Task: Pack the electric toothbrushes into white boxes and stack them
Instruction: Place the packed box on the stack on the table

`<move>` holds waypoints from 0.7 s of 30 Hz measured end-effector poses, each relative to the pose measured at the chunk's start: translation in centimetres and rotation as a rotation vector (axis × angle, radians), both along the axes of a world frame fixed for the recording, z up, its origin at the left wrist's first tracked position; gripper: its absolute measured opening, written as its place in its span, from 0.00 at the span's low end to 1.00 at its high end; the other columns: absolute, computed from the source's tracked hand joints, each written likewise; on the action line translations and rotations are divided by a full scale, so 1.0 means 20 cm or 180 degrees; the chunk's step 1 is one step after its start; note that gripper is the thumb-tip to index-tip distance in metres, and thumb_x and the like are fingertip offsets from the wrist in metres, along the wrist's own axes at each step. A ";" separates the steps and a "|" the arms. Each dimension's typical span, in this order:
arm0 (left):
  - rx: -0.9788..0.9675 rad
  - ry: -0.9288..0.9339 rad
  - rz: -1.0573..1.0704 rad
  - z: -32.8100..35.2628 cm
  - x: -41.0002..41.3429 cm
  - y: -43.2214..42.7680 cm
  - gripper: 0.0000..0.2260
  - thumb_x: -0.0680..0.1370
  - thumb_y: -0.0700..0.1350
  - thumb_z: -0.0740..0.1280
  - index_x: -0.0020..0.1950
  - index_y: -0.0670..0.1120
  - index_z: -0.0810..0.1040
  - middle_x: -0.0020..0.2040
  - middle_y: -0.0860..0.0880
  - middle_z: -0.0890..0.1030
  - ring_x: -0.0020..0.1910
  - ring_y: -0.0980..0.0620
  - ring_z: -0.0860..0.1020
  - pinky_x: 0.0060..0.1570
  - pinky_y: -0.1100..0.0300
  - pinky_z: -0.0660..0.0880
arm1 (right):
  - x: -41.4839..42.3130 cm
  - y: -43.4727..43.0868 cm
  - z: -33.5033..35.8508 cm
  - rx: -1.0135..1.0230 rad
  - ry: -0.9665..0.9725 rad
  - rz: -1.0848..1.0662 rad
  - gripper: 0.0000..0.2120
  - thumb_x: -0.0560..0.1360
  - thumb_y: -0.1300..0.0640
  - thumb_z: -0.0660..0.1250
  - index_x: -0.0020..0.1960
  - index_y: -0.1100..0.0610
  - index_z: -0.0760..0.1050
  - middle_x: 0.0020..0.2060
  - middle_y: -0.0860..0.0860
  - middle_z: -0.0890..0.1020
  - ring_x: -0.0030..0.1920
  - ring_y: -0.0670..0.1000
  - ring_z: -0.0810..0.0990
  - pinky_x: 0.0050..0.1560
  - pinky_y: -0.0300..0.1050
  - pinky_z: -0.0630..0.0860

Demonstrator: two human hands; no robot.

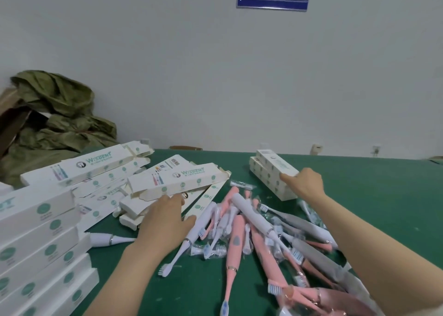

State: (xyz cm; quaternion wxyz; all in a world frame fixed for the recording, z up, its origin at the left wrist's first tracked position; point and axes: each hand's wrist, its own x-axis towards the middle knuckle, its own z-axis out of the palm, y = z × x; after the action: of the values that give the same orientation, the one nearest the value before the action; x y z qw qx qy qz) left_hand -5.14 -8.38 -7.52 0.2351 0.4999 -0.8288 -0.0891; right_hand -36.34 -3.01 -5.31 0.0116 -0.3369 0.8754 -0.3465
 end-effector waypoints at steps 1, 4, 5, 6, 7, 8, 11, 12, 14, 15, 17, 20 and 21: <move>-0.0009 -0.0071 -0.0014 -0.02 -0.01 0.00 0.15 0.77 0.54 0.63 0.60 0.49 0.72 0.56 0.49 0.75 0.55 0.49 0.72 0.51 0.55 0.71 | 0.00 -0.01 0.00 0.0021 0.0004 -0.0004 0.16 0.73 0.47 0.67 0.43 0.61 0.72 0.37 0.55 0.77 0.33 0.50 0.74 0.24 0.39 0.63; -0.0226 0.0187 0.0011 -0.03 -0.03 0.01 0.15 0.78 0.52 0.62 0.63 0.49 0.72 0.57 0.49 0.74 0.57 0.50 0.70 0.52 0.55 0.71 | -0.01 -0.02 0.00 0.0025 0.0020 -0.0009 0.15 0.73 0.48 0.67 0.44 0.61 0.71 0.36 0.54 0.76 0.33 0.51 0.73 0.26 0.40 0.63; -0.0393 0.0404 0.0058 -0.02 -0.03 0.01 0.14 0.78 0.50 0.63 0.63 0.49 0.72 0.58 0.49 0.74 0.58 0.50 0.69 0.52 0.56 0.70 | -0.02 -0.03 -0.01 0.0050 0.0021 0.0008 0.15 0.73 0.48 0.67 0.44 0.61 0.72 0.36 0.54 0.76 0.34 0.52 0.74 0.27 0.40 0.63; -0.0618 0.0632 0.0129 0.00 -0.01 0.00 0.14 0.78 0.48 0.64 0.63 0.48 0.73 0.59 0.49 0.73 0.58 0.50 0.67 0.52 0.56 0.68 | -0.02 -0.03 -0.01 0.0108 0.0035 0.0024 0.16 0.74 0.48 0.67 0.44 0.62 0.72 0.36 0.54 0.77 0.35 0.53 0.75 0.28 0.41 0.64; -0.0875 0.0830 0.0225 0.02 0.01 -0.01 0.15 0.76 0.45 0.66 0.63 0.47 0.74 0.60 0.48 0.73 0.59 0.50 0.65 0.53 0.55 0.67 | -0.02 -0.04 -0.02 0.0192 0.0064 0.0029 0.16 0.74 0.48 0.66 0.45 0.62 0.73 0.36 0.54 0.77 0.37 0.54 0.75 0.31 0.41 0.65; -0.1093 0.0952 0.0343 0.03 0.05 -0.02 0.16 0.75 0.42 0.67 0.63 0.46 0.74 0.62 0.47 0.72 0.60 0.49 0.64 0.55 0.53 0.67 | -0.02 -0.05 -0.02 0.0278 0.0085 0.0015 0.18 0.74 0.47 0.66 0.48 0.63 0.74 0.37 0.55 0.77 0.38 0.55 0.76 0.35 0.42 0.67; -0.1008 0.0757 0.0661 0.03 0.15 -0.10 0.27 0.74 0.43 0.70 0.72 0.47 0.67 0.74 0.44 0.62 0.71 0.45 0.56 0.67 0.46 0.60 | -0.02 -0.05 -0.02 0.0377 0.0028 -0.0176 0.27 0.73 0.44 0.66 0.59 0.65 0.69 0.50 0.59 0.78 0.53 0.60 0.75 0.46 0.46 0.65; -0.0711 0.0651 0.0730 0.03 0.17 -0.13 0.31 0.74 0.47 0.70 0.75 0.48 0.62 0.76 0.44 0.58 0.73 0.45 0.53 0.69 0.46 0.57 | -0.01 -0.05 -0.01 0.0305 0.0044 -0.0237 0.30 0.72 0.44 0.67 0.63 0.65 0.66 0.56 0.61 0.75 0.59 0.61 0.71 0.48 0.47 0.64; -0.0147 0.0647 0.0751 0.01 0.19 -0.17 0.33 0.74 0.53 0.70 0.75 0.48 0.60 0.74 0.42 0.61 0.73 0.43 0.56 0.67 0.48 0.59 | 0.02 -0.03 0.02 0.0052 0.0241 -0.0273 0.33 0.72 0.45 0.68 0.66 0.65 0.64 0.61 0.63 0.71 0.63 0.62 0.66 0.53 0.51 0.66; -0.0058 0.0767 0.0712 0.00 0.19 -0.17 0.32 0.74 0.54 0.70 0.73 0.46 0.62 0.71 0.41 0.66 0.70 0.42 0.61 0.65 0.48 0.62 | 0.04 -0.01 0.05 -0.0092 0.0371 -0.0276 0.31 0.72 0.47 0.68 0.66 0.65 0.64 0.62 0.63 0.70 0.63 0.62 0.65 0.56 0.53 0.66; -0.0150 0.1005 0.0709 -0.01 0.18 -0.18 0.32 0.73 0.54 0.70 0.73 0.44 0.64 0.68 0.41 0.71 0.68 0.41 0.64 0.63 0.48 0.64 | 0.08 0.02 0.10 -0.0334 0.0602 -0.0261 0.26 0.74 0.51 0.66 0.66 0.63 0.66 0.62 0.63 0.71 0.62 0.62 0.65 0.59 0.55 0.65; -0.0164 0.1179 0.0710 0.00 0.17 -0.20 0.42 0.71 0.56 0.72 0.77 0.45 0.54 0.76 0.42 0.59 0.74 0.43 0.55 0.70 0.49 0.56 | 0.21 0.05 0.16 -0.0495 0.0443 0.0111 0.20 0.75 0.57 0.63 0.64 0.63 0.69 0.60 0.61 0.75 0.61 0.62 0.68 0.58 0.54 0.67; -0.0066 0.1160 0.0686 0.01 0.16 -0.22 0.45 0.71 0.56 0.73 0.78 0.46 0.49 0.78 0.44 0.52 0.76 0.44 0.51 0.72 0.49 0.52 | 0.28 0.06 0.16 -0.0446 0.0296 0.0309 0.18 0.75 0.58 0.63 0.63 0.63 0.70 0.59 0.61 0.76 0.60 0.62 0.71 0.58 0.54 0.70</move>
State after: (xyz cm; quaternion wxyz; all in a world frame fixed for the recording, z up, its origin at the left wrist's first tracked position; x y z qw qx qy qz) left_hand -1.91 -12.72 -7.24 0.3944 0.5588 -0.7151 -0.1438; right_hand -30.83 -1.75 -2.12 -0.0358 -0.3947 0.8312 -0.3899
